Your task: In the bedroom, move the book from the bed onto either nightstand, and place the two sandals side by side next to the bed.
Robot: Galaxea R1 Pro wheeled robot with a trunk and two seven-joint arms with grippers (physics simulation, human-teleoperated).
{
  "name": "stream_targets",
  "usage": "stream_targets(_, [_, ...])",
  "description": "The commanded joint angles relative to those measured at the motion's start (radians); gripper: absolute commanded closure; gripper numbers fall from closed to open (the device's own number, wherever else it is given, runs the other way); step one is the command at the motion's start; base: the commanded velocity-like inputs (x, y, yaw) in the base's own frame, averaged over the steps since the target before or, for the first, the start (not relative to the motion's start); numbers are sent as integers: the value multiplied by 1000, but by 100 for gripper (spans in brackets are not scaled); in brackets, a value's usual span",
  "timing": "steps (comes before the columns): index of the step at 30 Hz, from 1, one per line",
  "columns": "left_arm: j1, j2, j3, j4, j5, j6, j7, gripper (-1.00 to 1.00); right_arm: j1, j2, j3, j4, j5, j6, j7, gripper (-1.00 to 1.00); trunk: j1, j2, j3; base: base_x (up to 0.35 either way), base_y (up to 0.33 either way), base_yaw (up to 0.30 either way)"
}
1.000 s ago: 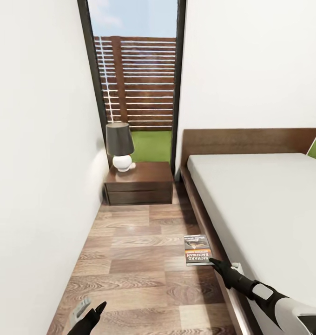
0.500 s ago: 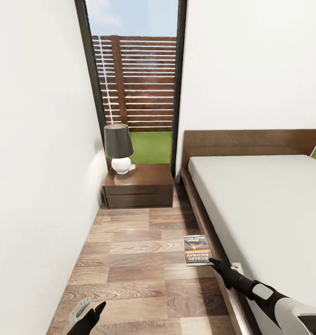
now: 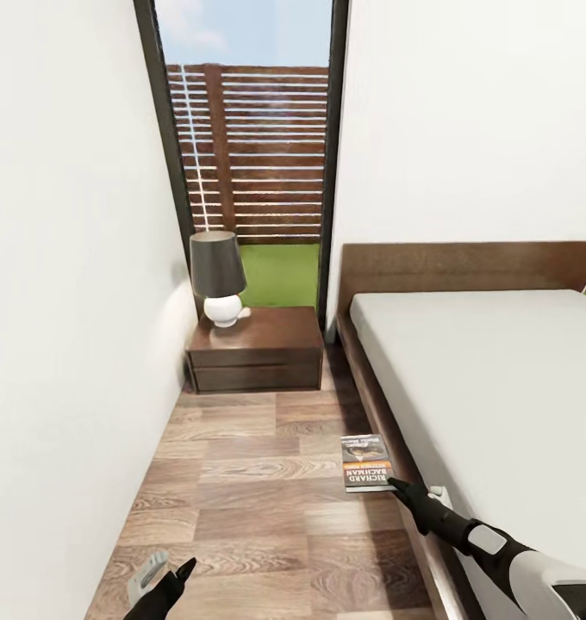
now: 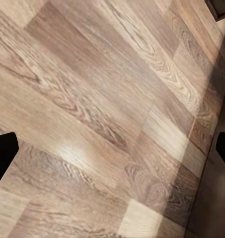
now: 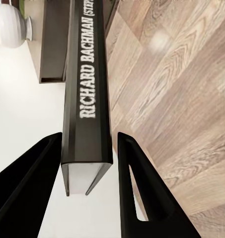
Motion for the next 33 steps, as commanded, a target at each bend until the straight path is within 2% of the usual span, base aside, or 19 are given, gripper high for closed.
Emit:
stream_targets(1, [-1,0,-8,1,6,-4,-3,-100,-2,0,2,3,-12,8,5,100,0,0,-1,161,0,0])
stream_targets(33, [-1,0,-8,1,6,-4,-3,-100,-2,3,4,3,-13,8,7,100,0,0,-1,161,0,0])
